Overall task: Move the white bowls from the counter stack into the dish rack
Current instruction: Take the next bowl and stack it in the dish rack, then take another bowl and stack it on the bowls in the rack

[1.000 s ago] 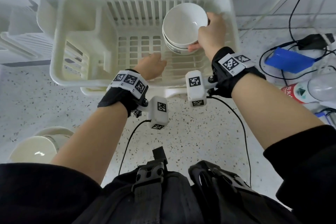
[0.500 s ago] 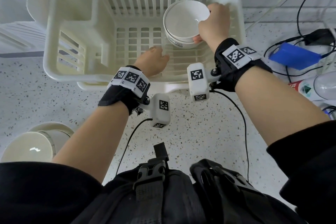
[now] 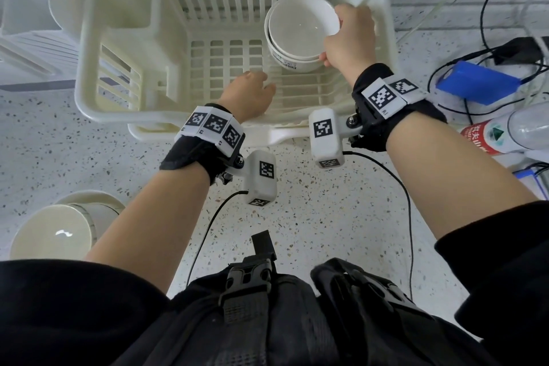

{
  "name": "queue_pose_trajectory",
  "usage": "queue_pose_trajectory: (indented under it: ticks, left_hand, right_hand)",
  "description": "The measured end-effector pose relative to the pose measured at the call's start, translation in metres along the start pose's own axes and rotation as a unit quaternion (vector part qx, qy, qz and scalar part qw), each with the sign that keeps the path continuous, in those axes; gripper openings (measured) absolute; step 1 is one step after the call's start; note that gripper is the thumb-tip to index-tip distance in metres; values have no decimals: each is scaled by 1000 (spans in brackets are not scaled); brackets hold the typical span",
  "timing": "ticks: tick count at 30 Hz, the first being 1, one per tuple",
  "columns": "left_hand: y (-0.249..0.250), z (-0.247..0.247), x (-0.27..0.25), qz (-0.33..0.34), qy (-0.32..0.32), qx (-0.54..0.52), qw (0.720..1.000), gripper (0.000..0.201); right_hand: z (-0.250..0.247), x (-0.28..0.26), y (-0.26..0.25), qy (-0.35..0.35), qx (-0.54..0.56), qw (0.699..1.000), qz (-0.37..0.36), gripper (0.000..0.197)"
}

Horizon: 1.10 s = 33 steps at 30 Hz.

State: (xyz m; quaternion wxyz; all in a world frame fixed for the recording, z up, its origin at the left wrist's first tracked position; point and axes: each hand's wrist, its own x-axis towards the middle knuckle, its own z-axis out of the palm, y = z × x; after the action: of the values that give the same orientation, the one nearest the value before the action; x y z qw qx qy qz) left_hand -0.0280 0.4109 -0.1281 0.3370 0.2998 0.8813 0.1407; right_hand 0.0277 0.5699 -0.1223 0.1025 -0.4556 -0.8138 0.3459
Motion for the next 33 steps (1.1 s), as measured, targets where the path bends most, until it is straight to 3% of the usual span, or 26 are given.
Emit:
queue_pose_trajectory:
  ticks: [3,6,12,15,21,26,33]
  left_hand:
    - [2,-1,-7,6,9,-6,1000,47]
    - [5,-2,-19,15,21,-15,1000,46]
    - [9,-4,-56,32,70,-27,997,43]
    - [9,-4,-84,45,106,-39,993,42]
    - [-7,-4,-149,60,182,-103,976,40]
    - [-54,-6,-201,34,233,-142,962,38]
    - [-158,-20,-263,-20,257,-156,954,38]
  right_hand:
    - [-3,-4,2,-24,14,1000,2,55]
    - [-9,-15,4,-35,31,999,-7,59]
    - [-29,-64,2,4,116,992,-56,37]
    - [-39,-101,-5,-8,162,983,-83,25]
    - [-43,-177,-22,-27,218,967,-132,22]
    - [-16,-238,-45,-61,223,957,-174,20]
    - [56,-314,-95,-157,180,956,-169,20]
